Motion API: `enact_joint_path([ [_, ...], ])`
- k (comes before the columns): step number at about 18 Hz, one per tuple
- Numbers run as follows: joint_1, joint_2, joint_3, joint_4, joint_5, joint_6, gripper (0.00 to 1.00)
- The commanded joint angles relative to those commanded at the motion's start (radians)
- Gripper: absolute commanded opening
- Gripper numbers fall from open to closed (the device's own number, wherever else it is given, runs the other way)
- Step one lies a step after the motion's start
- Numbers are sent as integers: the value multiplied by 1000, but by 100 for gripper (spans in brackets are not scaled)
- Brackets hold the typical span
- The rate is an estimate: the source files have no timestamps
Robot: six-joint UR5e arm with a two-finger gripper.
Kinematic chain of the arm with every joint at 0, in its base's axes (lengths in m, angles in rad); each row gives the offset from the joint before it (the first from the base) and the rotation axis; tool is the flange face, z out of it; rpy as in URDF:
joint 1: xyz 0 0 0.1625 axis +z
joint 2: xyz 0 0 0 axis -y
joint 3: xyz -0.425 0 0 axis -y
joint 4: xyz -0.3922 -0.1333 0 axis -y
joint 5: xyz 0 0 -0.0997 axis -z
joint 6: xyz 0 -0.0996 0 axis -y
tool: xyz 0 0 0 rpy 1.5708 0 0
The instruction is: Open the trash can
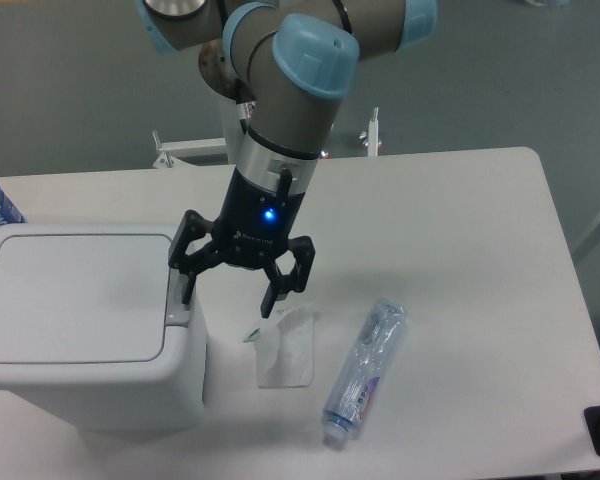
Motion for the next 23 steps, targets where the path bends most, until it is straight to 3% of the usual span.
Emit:
enact_joint_path([
  [11, 0, 0, -5, 5, 0, 2, 100],
  [13, 0, 8, 6, 31, 0, 2, 100],
  [18, 20, 9, 106, 60, 26, 14, 100],
  [23, 142, 14, 181, 64, 46, 17, 100],
])
